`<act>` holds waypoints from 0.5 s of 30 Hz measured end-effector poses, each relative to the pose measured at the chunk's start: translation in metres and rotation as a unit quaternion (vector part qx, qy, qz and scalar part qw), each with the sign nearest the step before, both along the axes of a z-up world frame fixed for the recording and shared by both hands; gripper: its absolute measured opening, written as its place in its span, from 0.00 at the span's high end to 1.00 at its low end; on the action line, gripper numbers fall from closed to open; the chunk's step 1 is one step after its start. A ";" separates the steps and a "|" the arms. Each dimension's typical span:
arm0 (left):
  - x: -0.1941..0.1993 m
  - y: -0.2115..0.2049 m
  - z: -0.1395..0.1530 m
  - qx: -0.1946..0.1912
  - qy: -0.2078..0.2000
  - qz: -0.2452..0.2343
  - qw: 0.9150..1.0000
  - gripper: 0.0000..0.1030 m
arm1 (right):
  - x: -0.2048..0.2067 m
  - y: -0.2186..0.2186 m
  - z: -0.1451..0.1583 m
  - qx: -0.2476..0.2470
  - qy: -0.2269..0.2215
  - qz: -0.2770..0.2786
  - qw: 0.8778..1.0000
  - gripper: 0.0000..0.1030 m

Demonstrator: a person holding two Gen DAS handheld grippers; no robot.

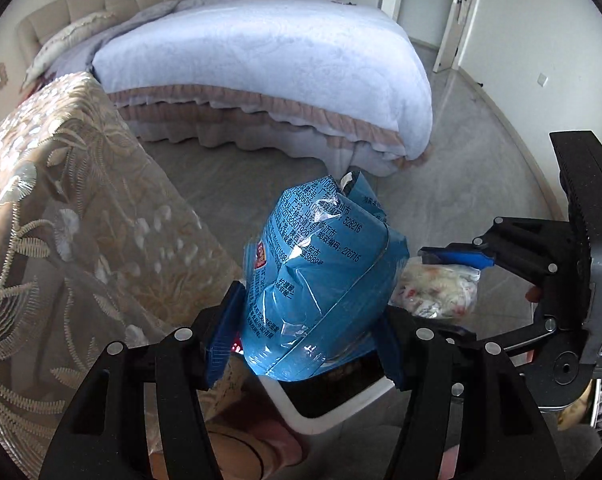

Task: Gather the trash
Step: 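Carry chip bag and clear bag over the bin and open both grippers, then move both tools back toward the purple wrapper on the table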

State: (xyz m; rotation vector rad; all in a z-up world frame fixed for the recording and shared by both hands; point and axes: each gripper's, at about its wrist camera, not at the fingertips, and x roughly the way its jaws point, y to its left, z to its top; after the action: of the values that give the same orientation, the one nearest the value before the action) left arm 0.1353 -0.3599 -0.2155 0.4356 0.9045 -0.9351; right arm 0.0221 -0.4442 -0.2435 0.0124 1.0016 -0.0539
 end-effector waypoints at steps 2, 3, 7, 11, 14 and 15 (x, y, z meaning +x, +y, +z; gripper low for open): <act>0.001 -0.004 -0.005 0.005 0.010 -0.001 1.000 0.27 | 0.003 0.000 -0.005 0.007 0.014 0.007 1.000 0.44; 0.001 -0.001 -0.007 0.005 0.017 0.000 1.000 0.06 | 0.003 0.001 -0.008 0.008 0.018 0.011 1.000 0.29; 0.001 -0.003 -0.013 0.003 0.017 0.003 1.000 0.05 | 0.002 0.002 -0.013 -0.008 0.012 0.013 1.000 0.05; 0.001 0.000 -0.012 -0.007 0.024 0.010 1.000 0.05 | 0.002 -0.001 -0.011 -0.002 0.011 0.008 1.000 0.05; -0.001 0.005 -0.004 -0.018 0.023 0.010 1.000 0.05 | 0.001 -0.002 -0.004 -0.004 0.001 0.003 1.000 0.05; -0.003 0.007 0.000 -0.021 0.021 0.010 1.000 0.05 | 0.001 -0.002 -0.001 -0.005 -0.001 0.003 1.000 0.05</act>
State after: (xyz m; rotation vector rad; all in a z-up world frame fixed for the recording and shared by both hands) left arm 0.1328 -0.3529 -0.2158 0.3712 0.9243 -0.9464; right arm 0.0228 -0.4459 -0.2450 -0.0005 0.9985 -0.0535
